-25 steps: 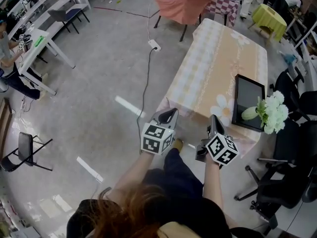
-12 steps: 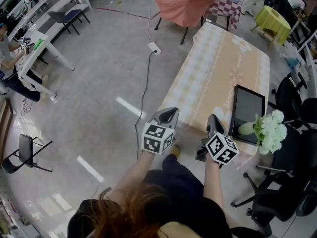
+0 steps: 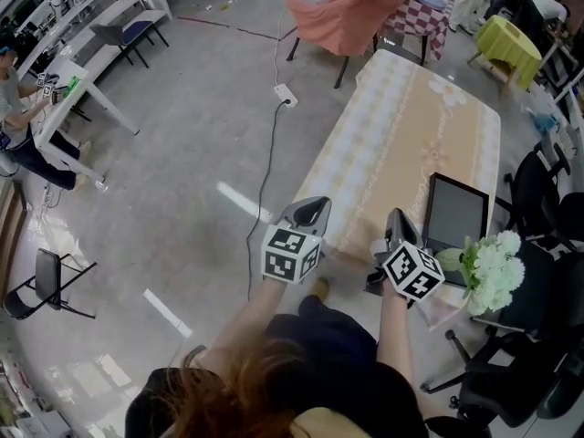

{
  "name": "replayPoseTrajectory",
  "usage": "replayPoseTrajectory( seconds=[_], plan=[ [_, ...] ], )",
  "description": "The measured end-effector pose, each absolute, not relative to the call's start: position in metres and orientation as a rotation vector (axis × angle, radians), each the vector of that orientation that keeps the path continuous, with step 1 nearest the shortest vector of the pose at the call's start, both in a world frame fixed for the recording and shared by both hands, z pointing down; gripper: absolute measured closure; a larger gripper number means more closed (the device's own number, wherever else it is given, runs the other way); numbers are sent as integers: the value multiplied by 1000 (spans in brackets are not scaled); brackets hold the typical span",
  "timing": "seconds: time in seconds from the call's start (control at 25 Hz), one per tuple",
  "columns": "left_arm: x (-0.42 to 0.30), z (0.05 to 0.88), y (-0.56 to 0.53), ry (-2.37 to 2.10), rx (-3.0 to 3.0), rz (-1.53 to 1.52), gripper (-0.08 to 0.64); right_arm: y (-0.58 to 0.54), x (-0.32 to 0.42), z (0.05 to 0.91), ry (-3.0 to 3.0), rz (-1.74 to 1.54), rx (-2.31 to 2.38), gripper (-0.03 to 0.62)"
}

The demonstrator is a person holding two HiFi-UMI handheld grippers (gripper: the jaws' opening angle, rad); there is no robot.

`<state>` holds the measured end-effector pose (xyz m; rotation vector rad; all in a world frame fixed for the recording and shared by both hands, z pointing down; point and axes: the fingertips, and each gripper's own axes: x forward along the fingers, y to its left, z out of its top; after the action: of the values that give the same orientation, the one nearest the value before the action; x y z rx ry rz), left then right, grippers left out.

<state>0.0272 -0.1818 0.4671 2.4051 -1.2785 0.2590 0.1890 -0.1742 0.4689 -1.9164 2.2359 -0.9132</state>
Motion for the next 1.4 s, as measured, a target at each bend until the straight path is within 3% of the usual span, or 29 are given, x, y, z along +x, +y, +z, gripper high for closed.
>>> replayPoseTrajectory(
  seconds=[0.68,1.4],
  plan=[
    [43,477,-232,-1310,2406,247,548,-231,212,481,2236,-912,-1888,588],
    [40,474,-225,-1309,2426,259,548,-221,205,491,2222,-961,-1882,588]
  ],
)
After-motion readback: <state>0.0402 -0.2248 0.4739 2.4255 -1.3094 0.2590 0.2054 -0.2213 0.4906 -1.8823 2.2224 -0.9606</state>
